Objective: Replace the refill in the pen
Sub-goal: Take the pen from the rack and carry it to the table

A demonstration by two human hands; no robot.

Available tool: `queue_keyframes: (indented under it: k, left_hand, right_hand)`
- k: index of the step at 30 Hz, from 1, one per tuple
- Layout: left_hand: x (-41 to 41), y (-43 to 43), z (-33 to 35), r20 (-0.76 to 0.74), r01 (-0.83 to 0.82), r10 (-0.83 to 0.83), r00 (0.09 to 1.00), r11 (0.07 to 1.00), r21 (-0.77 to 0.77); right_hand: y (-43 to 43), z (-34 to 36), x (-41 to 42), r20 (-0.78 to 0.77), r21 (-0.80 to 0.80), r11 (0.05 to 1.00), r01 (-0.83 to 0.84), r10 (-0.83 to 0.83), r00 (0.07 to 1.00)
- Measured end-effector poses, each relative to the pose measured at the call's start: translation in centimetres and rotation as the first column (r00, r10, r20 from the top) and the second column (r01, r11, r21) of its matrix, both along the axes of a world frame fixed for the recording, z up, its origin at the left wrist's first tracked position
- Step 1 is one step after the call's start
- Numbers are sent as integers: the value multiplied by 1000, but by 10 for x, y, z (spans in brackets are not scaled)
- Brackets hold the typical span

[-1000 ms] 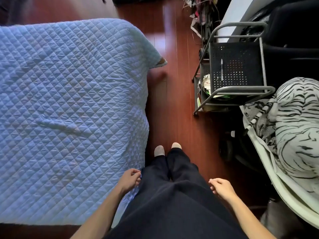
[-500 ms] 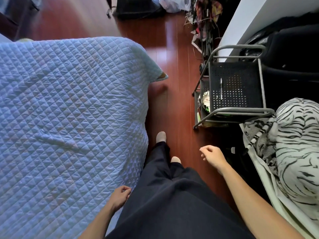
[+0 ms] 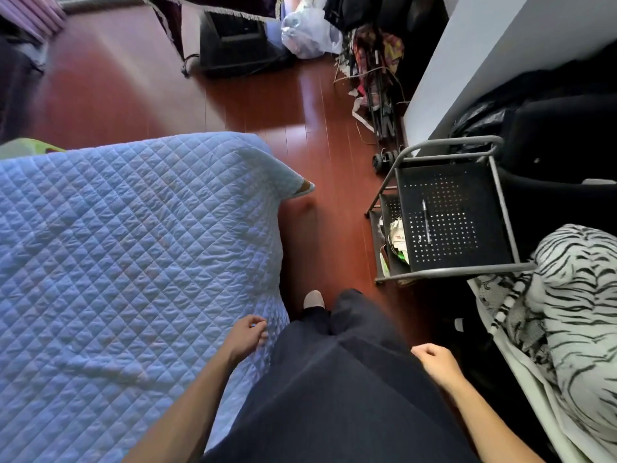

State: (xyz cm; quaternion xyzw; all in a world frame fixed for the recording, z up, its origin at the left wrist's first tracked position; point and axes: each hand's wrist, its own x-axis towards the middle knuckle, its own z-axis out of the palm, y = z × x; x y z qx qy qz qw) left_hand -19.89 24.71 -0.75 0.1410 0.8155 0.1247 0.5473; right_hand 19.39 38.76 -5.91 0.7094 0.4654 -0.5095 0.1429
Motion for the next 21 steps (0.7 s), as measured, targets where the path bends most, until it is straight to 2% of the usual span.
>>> queue_keyframes:
  k: [2, 6, 11, 17, 21]
  left_hand:
    - [-16, 44, 6, 26, -69, 67, 997, 995, 71]
    - [-35, 112, 9, 16, -79, 78, 997, 990, 119]
    - [-41, 159, 0, 8, 32, -32, 999, 999, 18]
    - [-46, 201, 2, -19, 307, -311, 950, 947, -95]
    - [-54, 231, 3, -35, 356, -365, 930, 922, -151]
  right_hand:
    - [4, -1, 3, 30, -37, 999, 18, -17, 999]
    - [31, -6, 0, 85, -67, 994, 89, -83, 993]
    - [106, -14, -30, 18, -45, 985, 168, -167, 986]
    - [198, -17, -71, -76, 8, 968, 250, -249, 966]
    - [243, -19, -89, -123, 56, 947, 315, -307, 944]
